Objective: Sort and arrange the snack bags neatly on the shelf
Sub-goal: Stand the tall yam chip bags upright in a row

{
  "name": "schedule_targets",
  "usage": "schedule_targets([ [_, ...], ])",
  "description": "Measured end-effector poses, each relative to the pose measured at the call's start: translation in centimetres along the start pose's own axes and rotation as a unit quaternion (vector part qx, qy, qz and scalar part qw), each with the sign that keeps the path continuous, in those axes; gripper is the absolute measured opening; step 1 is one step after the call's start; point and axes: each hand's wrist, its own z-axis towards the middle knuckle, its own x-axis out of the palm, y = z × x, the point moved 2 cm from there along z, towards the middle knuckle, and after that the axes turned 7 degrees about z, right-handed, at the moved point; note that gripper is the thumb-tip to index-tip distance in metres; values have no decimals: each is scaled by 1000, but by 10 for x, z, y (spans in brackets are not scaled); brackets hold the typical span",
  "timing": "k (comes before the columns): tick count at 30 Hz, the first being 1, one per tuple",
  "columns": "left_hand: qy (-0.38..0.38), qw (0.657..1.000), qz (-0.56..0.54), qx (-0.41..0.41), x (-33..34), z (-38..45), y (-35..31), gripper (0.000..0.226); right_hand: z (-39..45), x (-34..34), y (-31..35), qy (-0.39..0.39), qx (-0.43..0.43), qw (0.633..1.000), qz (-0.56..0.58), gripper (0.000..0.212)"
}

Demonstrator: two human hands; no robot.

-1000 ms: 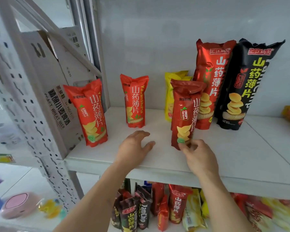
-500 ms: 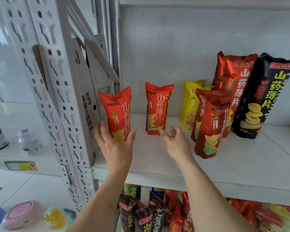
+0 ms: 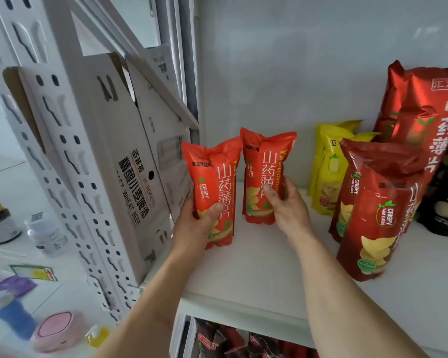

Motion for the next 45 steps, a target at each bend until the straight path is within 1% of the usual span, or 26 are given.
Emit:
schedule_targets([
  [2, 33, 999, -16, -11, 2, 7, 2, 54, 7, 2, -7, 11, 6, 1000, 27, 53],
  [3, 56, 998, -29, -13, 4, 11, 3, 51, 9, 3, -8, 15, 7, 999, 39, 49],
  [5, 99, 993, -57, -17, 10, 20, 2, 52, 14, 3, -10, 15, 3, 999, 45, 46],
  [9, 149, 985, -83, -13, 31, 34, 3, 57, 22, -1, -10, 7, -5, 999, 47, 38],
  [11, 173, 981, -85, -13, 44, 40, 4, 52, 20, -3, -4, 5, -11, 1000, 28, 31],
  [12, 183, 979, -89, -16, 50, 42, 5, 55, 19, -5, 0, 6, -10, 1000, 9, 29],
  [14, 198, 975, -97, -23, 61, 46, 7, 68, 16, -6, 8, 7, 3, 1000, 9, 36],
  [15, 202, 974, -98, -24, 65, 49, 8, 71, 15, -6, 12, 10, 18, 999, 36, 40],
  [17, 215, 971, -100, -22, 72, 52, 10, 67, 13, -6, 17, 17, 40, 996, 74, 38],
  [20, 252, 963, -91, -20, 79, 54, 11, 60, 9, -6, 25, 21, 29, 997, 62, 36],
  [21, 264, 960, -86, -20, 80, 55, 11, 65, 8, -8, 24, 19, 25, 998, 62, 41],
  [22, 271, 959, -81, -19, 81, 56, 11, 73, 6, -9, 25, 15, 19, 998, 58, 52],
  [24, 275, 958, -84, -21, 82, 59, 12, 89, -1, -15, 25, 7, 29, 999, 21, 78],
  [27, 296, 950, -92, -17, 82, 62, 9, 94, -14, -24, 14, 23, 48, 998, -37, 100],
  [29, 313, 945, -91, -8, 81, 68, 4, 100, -24, -27, 6, 53, 66, 993, -77, 119],
  [31, 310, 946, -99, 5, 78, 78, -4, 108, -27, -25, 3, 78, 70, 988, -111, 137],
  [33, 305, 947, -93, 23, 76, 90, -13, 116, -25, -22, 2, 78, 77, 983, -150, 145],
  [36, 328, 941, -76, 19, 83, 96, -20, 121, -21, -21, -2, 45, 71, 976, -200, 138],
  [37, 338, 938, -73, 15, 87, 96, -20, 122, -21, -23, -3, 35, 72, 976, -203, 130],
  [40, 345, 935, -82, 1, 98, 93, -15, 119, -25, -24, 2, 31, 44, 979, -199, 101],
  [43, 343, 935, -84, 3, 108, 91, -9, 105, -27, -28, 2, 21, 33, 980, -195, 82],
  [45, 334, 939, -78, 12, 116, 92, -7, 104, -26, -27, -1, 14, 31, 980, -198, 73],
])
